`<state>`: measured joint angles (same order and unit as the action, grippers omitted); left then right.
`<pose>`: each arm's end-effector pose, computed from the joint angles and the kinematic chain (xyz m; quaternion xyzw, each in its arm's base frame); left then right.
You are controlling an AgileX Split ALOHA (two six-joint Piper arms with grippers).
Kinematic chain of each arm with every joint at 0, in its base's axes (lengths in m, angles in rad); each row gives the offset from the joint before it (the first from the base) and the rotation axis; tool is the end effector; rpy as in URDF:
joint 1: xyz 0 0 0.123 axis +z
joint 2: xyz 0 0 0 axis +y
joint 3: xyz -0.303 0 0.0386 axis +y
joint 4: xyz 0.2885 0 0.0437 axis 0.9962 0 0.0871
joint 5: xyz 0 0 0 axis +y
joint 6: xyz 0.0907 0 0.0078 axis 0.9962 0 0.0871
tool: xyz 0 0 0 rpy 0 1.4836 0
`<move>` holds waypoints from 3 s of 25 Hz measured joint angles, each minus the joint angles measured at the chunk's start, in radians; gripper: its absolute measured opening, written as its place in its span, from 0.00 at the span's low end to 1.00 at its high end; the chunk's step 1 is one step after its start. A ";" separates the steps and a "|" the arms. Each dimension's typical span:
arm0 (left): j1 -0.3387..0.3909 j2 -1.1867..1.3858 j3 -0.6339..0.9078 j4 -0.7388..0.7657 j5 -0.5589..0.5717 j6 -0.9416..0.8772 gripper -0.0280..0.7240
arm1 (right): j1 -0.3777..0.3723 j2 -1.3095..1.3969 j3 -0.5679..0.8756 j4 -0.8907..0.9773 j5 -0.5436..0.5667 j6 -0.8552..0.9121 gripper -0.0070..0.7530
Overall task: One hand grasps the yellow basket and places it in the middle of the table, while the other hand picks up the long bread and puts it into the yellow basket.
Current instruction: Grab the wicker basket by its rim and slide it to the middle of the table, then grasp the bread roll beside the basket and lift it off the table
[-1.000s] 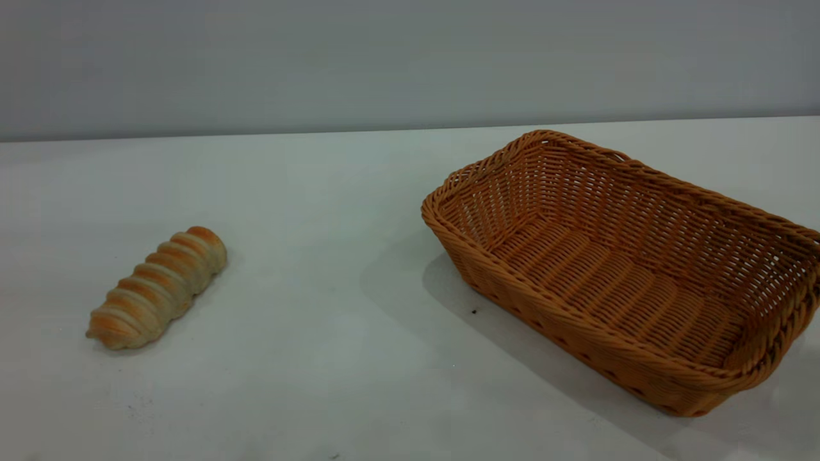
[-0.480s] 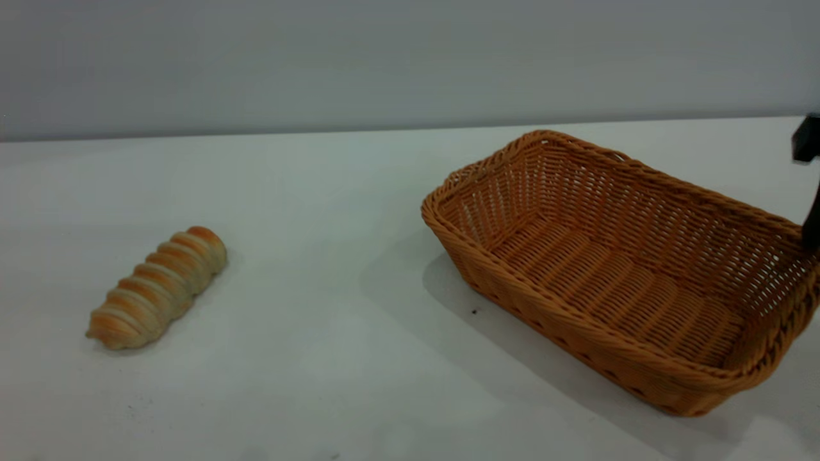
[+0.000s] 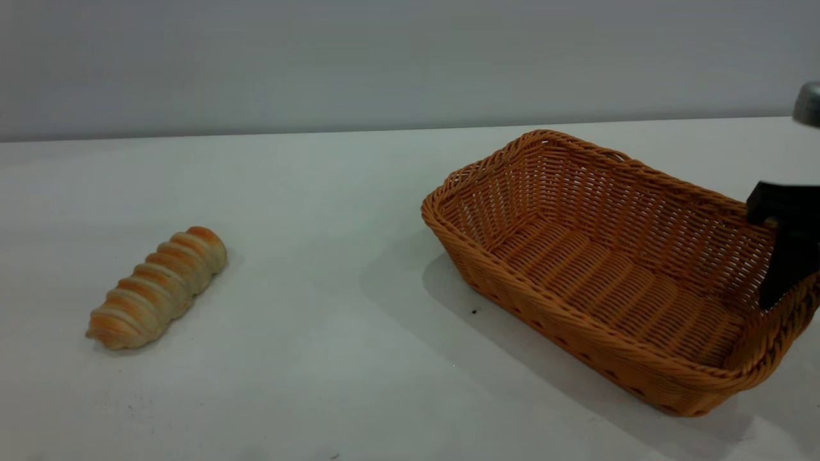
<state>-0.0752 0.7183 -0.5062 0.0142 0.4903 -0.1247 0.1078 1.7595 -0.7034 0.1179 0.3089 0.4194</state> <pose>0.1624 -0.0116 0.2808 -0.0180 0.8878 -0.0401 0.4581 0.2990 0.0357 0.0967 0.2055 0.9674 0.0630 0.1339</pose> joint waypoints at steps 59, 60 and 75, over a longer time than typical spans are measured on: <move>0.000 0.103 0.000 -0.039 -0.027 0.016 0.74 | 0.252 0.223 -0.387 0.364 0.083 -0.777 0.96; 0.000 0.130 0.000 -0.039 -0.036 0.021 0.74 | 0.252 0.210 -0.387 0.322 0.094 -0.776 0.95; 0.000 0.659 -0.124 -0.040 -0.216 0.055 0.74 | 0.252 -0.047 -0.387 0.127 0.295 -0.772 0.73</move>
<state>-0.0752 1.3772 -0.6306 -0.0261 0.2741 -0.0701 0.3600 1.7127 -1.0908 0.2444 0.6036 -0.3526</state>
